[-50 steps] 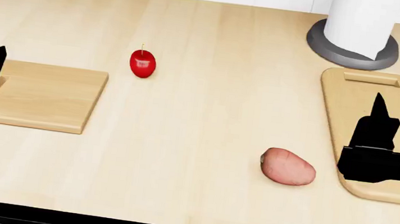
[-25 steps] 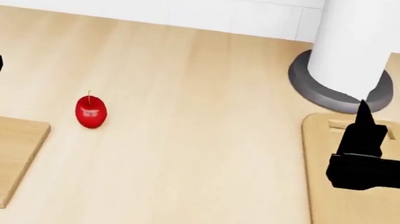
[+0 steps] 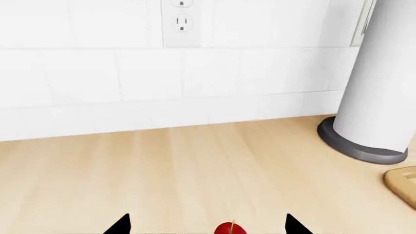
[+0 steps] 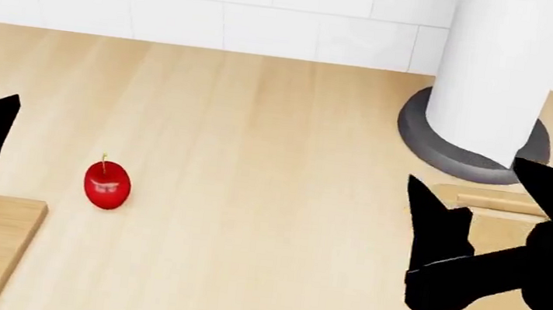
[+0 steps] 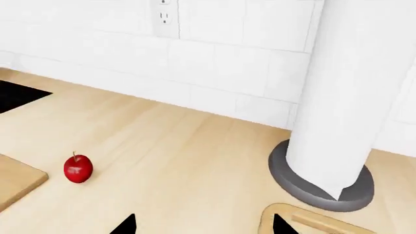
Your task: Place the cherry and the sweet potato on separate cutting boards.
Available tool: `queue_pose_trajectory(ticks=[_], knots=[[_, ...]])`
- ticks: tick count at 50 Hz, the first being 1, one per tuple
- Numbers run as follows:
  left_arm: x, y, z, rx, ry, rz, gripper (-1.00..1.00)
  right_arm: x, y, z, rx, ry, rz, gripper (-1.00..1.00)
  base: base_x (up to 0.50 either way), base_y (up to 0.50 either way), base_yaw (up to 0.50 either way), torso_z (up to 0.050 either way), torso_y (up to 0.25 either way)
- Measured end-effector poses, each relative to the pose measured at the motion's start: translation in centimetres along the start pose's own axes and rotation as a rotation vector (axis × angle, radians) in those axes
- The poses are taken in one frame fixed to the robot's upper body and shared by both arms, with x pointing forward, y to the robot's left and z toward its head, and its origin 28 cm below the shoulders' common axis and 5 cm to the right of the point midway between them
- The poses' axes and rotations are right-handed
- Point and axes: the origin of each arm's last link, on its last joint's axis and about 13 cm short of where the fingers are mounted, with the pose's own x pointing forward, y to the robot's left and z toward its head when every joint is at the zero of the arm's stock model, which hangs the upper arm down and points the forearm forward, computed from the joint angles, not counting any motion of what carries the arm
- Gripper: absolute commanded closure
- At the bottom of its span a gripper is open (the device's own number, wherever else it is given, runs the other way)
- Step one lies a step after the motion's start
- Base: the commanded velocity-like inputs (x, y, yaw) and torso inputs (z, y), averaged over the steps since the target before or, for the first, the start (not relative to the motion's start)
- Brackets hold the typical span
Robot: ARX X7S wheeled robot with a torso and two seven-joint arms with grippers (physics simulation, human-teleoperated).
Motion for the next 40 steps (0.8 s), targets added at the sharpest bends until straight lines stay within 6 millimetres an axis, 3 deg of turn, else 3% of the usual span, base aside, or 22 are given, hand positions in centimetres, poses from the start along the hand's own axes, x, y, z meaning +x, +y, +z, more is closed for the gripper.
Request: queue_pose_trajectory(ticks=[21, 32, 40], knots=[[0.1, -0.2, 0.2, 0.016, 0.013, -0.013, -1.0, -3.7, 0.3, 1.0, -0.174, 0.262, 0.408, -1.0, 0.0, 0.0, 0.0, 0.0, 0.0], [0.1, -0.2, 0.1, 0.018, 0.018, -0.014, -1.0, -4.6, 0.4, 0.5, -0.207, 0.382, 0.484, -1.0, 0.0, 0.0, 0.0, 0.0, 0.0], [0.1, -0.2, 0.0, 0.018, 0.022, -0.016, -1.0, -4.2, 0.2, -0.1, -0.217, 0.441, 0.477, -1.0, 0.0, 0.0, 0.0, 0.0, 0.0]])
